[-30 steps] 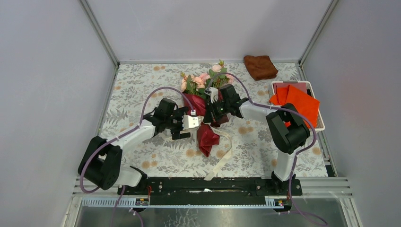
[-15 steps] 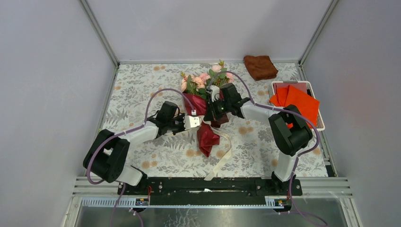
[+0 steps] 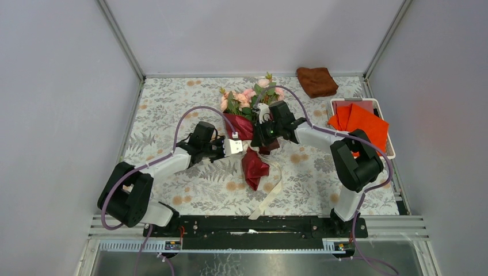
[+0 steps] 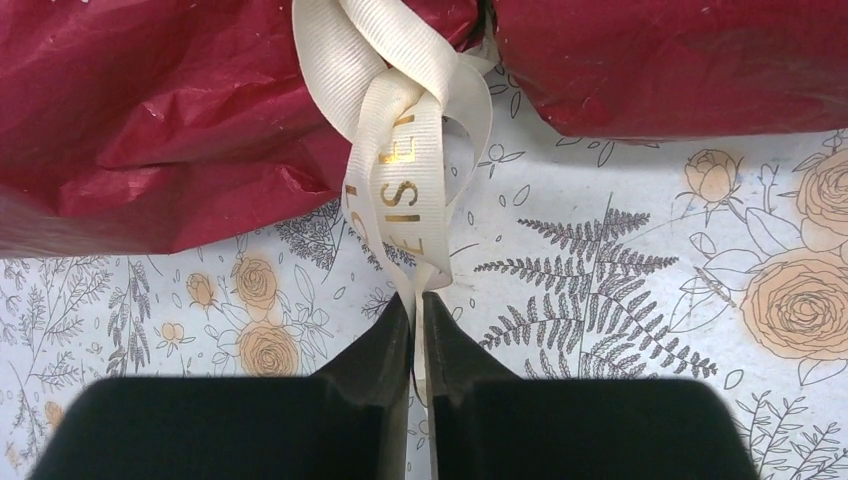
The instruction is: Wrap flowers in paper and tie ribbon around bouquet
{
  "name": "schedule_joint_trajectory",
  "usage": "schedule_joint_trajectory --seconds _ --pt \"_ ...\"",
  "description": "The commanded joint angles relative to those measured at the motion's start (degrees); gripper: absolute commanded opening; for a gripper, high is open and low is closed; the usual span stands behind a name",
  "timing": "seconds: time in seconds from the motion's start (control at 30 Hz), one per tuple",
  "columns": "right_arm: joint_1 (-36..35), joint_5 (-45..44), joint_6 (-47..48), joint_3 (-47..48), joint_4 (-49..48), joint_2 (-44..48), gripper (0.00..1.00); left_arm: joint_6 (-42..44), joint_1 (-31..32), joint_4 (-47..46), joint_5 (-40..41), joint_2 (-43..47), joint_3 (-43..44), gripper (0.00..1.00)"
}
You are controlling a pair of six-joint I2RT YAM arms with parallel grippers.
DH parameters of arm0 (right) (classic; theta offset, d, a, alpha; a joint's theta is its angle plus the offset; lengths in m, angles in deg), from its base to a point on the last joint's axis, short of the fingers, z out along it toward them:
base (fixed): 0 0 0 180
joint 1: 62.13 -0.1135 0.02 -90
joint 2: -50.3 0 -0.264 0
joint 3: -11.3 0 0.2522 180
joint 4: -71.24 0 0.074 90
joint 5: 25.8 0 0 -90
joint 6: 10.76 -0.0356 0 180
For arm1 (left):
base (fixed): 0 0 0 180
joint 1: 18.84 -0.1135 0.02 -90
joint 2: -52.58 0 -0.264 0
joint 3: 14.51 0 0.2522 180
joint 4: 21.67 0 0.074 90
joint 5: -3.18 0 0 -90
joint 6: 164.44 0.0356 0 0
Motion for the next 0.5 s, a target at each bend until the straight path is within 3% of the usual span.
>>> schedule_joint_trajectory --seconds 0.0,0.13,0.37,0.47 --pt "-0.03 -2.98 1.16 1.89 1.99 2.78 0.18 -1.64 0.04 -2.20 -2.22 1.15 1.34 0.10" --pt "-0.07 -3.90 1.42 1.80 2.50 3.51 0.22 -1.15 0.04 -1.28 -2.34 1.17 1.76 0.05" --pt "-0.07 -4.56 2.18 2.75 5.04 3.28 0.16 -0.57 0.06 -1.03 -1.98 1.35 1.53 0.02" --pt "-0.07 -5.81 2.61 3.15 6.40 4.52 0.07 -0.11 0.06 -0.46 -1.79 1.34 1.73 0.00"
